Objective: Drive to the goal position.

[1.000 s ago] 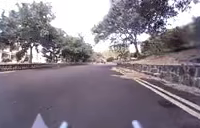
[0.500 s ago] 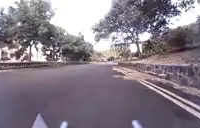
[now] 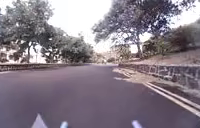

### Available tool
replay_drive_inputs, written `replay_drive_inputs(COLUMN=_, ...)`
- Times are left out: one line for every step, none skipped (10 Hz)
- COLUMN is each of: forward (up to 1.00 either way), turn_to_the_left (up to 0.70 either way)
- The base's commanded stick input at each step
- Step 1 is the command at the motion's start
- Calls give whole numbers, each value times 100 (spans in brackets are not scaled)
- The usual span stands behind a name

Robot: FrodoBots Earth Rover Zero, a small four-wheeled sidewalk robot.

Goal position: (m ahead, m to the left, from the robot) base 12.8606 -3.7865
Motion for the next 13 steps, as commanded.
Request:
replay_drive_inputs(forward=70, turn_to_the_left=0)
replay_drive_inputs(forward=70, turn_to_the_left=0)
replay_drive_inputs(forward=70, turn_to_the_left=0)
replay_drive_inputs(forward=70, turn_to_the_left=0)
replay_drive_inputs(forward=70, turn_to_the_left=-7)
replay_drive_inputs(forward=70, turn_to_the_left=-15)
replay_drive_inputs(forward=70, turn_to_the_left=-24)
replay_drive_inputs(forward=70, turn_to_the_left=-28)
replay_drive_inputs(forward=70, turn_to_the_left=-28)
replay_drive_inputs(forward=70, turn_to_the_left=-23)
replay_drive_inputs(forward=70, turn_to_the_left=0)
replay_drive_inputs(forward=70, turn_to_the_left=0)
replay_drive_inputs(forward=70, turn_to_the_left=0)
